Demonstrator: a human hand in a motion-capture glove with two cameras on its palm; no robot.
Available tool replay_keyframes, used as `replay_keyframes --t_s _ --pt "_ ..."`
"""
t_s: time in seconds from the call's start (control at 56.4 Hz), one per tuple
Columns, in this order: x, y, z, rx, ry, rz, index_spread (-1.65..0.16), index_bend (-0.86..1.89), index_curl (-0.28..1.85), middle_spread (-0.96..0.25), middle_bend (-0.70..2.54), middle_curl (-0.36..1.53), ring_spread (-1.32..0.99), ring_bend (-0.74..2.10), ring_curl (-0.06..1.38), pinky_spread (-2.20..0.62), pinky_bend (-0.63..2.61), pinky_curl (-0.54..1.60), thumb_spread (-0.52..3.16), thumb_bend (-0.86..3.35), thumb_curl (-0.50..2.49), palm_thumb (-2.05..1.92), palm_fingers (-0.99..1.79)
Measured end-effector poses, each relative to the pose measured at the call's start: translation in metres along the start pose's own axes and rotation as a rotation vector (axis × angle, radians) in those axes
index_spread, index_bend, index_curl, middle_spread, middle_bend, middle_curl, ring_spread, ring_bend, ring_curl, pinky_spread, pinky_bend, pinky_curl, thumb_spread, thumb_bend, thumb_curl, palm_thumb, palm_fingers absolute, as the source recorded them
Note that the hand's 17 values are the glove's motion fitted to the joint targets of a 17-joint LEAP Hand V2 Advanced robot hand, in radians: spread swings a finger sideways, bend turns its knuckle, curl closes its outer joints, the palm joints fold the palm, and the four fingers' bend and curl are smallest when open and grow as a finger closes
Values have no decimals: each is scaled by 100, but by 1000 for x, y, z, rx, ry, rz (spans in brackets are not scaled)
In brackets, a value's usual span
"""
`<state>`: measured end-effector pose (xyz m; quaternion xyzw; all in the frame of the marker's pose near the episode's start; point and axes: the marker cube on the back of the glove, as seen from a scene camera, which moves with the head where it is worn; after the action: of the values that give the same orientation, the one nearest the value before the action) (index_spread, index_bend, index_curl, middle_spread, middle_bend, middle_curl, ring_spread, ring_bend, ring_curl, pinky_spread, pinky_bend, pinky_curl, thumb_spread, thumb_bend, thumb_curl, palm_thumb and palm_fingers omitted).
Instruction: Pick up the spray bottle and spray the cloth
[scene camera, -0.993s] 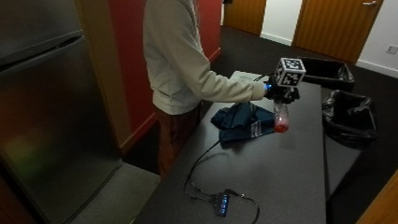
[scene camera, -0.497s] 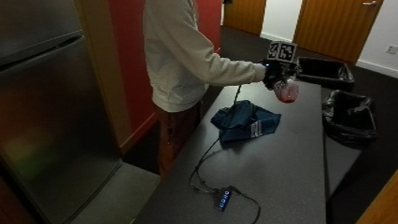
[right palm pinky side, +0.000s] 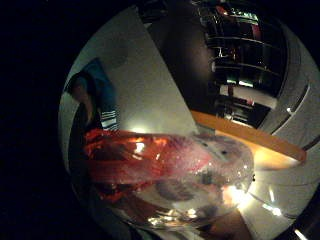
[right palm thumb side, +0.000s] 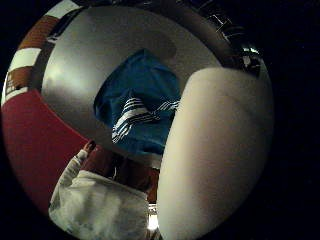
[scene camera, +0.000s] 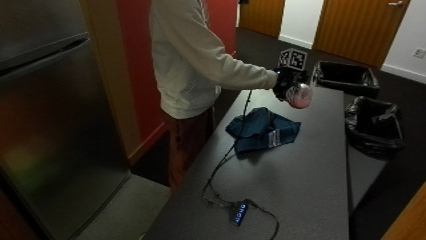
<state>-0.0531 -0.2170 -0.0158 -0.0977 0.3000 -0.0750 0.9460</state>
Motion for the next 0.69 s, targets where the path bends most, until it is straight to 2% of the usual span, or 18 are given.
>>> replay_keyframes --t_s 0.266,0.55,0.692 --pt "14 8 -25 94 -164 63 -22 36 57 -17 57 54 -22 57 49 -29 22 40 -18 -3 70 112 131" --pt "12 3 -88 308 -699 118 -22 35 57 -17 56 54 -22 57 49 -29 23 41 -18 -3 70 112 130" --pt "76 40 -92 467 -1005 157 -22 34 57 -17 56 54 -23 57 49 -28 24 41 -17 -3 71 113 130"
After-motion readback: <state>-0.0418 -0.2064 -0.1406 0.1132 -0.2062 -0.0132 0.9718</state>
